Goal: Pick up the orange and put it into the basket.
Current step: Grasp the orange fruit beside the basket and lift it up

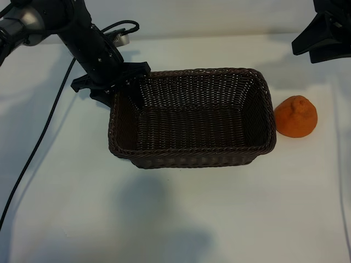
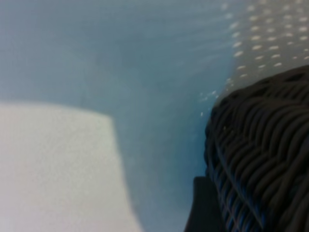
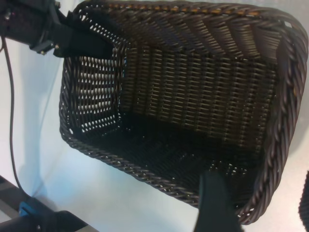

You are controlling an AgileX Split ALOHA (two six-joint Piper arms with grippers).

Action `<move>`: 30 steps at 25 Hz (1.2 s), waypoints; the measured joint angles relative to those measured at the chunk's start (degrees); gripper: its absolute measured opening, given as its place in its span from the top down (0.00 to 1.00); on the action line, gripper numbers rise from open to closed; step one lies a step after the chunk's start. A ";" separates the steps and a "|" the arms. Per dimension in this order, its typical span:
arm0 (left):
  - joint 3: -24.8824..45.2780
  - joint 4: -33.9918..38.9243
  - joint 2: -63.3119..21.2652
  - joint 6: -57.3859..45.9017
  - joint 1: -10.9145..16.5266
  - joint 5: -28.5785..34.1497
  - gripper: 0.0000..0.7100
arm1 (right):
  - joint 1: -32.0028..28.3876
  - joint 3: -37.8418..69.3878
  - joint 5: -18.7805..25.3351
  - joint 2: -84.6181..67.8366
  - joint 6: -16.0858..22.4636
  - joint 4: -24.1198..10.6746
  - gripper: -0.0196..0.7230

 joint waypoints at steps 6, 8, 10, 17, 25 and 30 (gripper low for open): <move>0.00 0.00 -2.54 0.11 0.00 0.69 0.23 | 0.00 0.00 0.00 0.00 0.00 0.00 0.41; 0.00 0.00 -4.03 0.18 0.00 0.69 0.23 | 0.00 0.00 0.00 0.00 0.00 0.00 0.41; 0.00 0.06 -5.00 0.23 0.00 0.69 0.23 | 0.00 0.00 0.00 0.00 0.00 0.00 0.41; 0.00 0.17 -10.15 0.22 0.00 0.69 0.23 | 0.00 0.00 0.00 0.00 0.00 0.00 0.41; 0.00 1.28 -12.66 -0.47 0.21 0.69 0.23 | 0.00 0.00 0.00 0.00 0.00 0.00 0.41; 0.00 1.28 -12.73 0.21 0.21 0.69 0.23 | 0.00 0.00 0.00 0.00 0.00 0.00 0.41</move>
